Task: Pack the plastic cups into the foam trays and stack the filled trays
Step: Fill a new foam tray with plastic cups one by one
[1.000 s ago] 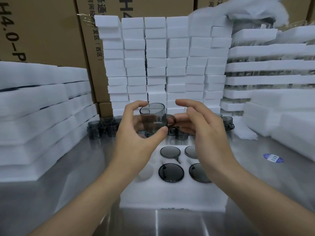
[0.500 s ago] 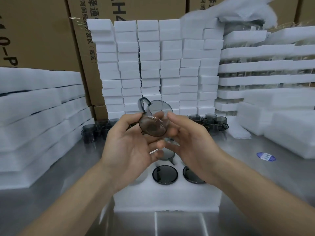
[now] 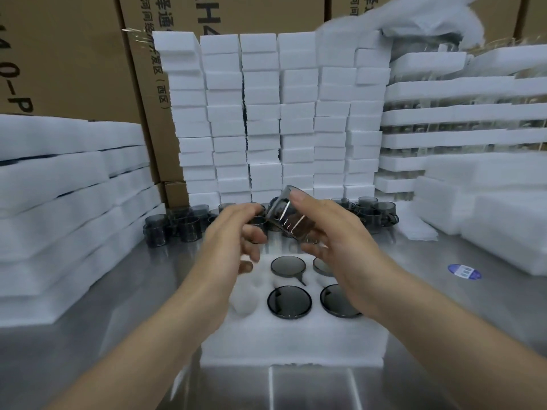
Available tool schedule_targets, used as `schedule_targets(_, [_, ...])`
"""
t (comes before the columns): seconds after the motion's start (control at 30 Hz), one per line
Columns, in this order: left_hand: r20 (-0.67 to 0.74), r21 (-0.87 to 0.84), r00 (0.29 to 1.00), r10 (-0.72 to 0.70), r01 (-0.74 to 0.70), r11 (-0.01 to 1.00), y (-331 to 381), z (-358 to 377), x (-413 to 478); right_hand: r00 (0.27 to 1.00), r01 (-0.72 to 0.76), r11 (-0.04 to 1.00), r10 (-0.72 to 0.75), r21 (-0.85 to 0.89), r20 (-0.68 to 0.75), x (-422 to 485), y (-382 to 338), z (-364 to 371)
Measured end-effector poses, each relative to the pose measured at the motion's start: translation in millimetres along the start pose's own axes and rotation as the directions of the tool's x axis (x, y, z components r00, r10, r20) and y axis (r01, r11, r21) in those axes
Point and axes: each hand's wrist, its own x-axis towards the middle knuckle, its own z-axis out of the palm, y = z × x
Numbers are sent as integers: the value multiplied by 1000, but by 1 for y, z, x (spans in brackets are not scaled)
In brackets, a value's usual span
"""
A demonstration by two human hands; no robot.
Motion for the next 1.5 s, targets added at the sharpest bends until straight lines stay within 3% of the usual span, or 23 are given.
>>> schedule_targets(0.07, [-1,157,971,238,-235,959,0,-5,0,996,52,996,-56,-66,-63,-1,2,0])
schedule_targets(0.13, [130,385,899,419,-435,814,-3,-5,-2,986,136,987,-144,-89,-80,-5,5,3])
schedule_targets(0.23, [218,495,848,483,-522,694,-8,0,-6,977,167,976,-183,-138,-112,-7,10,9])
schedule_targets(0.3, [188,452,853,488,-516,728,-10,0,-5,975,167,967,-191,-191,-112,-9,11,11])
schedule_targets(0.37, [151,303,894,422,-448,841,-6,-4,-2,972,185,965,-207,-185,-107,-9,10,11])
schedule_targets(0.47, [107,-15,977,186,-185,983,4,-9,6,971,194,971,-210,-142,-115,-6,3,7])
schedule_targets(0.53, [150,-170,988,37,-11,985,6,-10,11,985,154,979,-163,-136,-57,-3,1,4])
schedule_targets(0.63, [190,-243,981,-22,69,968,5,-8,11,992,119,985,-122,-126,-16,-2,2,2])
schedule_targets(0.77, [160,-163,987,-32,59,985,5,-8,9,996,77,996,-78,-36,-33,0,6,-2])
schedule_targets(0.87, [113,76,993,24,-32,997,3,-12,10,992,88,995,-92,-45,-85,-1,6,-1])
schedule_targets(1.0, [132,375,979,153,-192,907,-1,-19,11,981,154,972,-171,-177,-87,-6,12,6])
schedule_targets(1.1, [216,427,971,105,-190,884,5,-38,22,975,216,926,-224,-310,12,-4,16,5])
schedule_targets(1.17, [233,424,971,51,-149,893,3,-53,30,974,224,870,-184,-439,133,-5,17,4])
schedule_targets(1.3, [245,421,970,-12,-95,902,-12,-64,36,959,267,650,-104,-711,264,-7,23,7])
schedule_targets(1.5, [305,385,951,44,-165,908,-18,-66,38,953,303,628,-176,-717,248,-7,22,5])
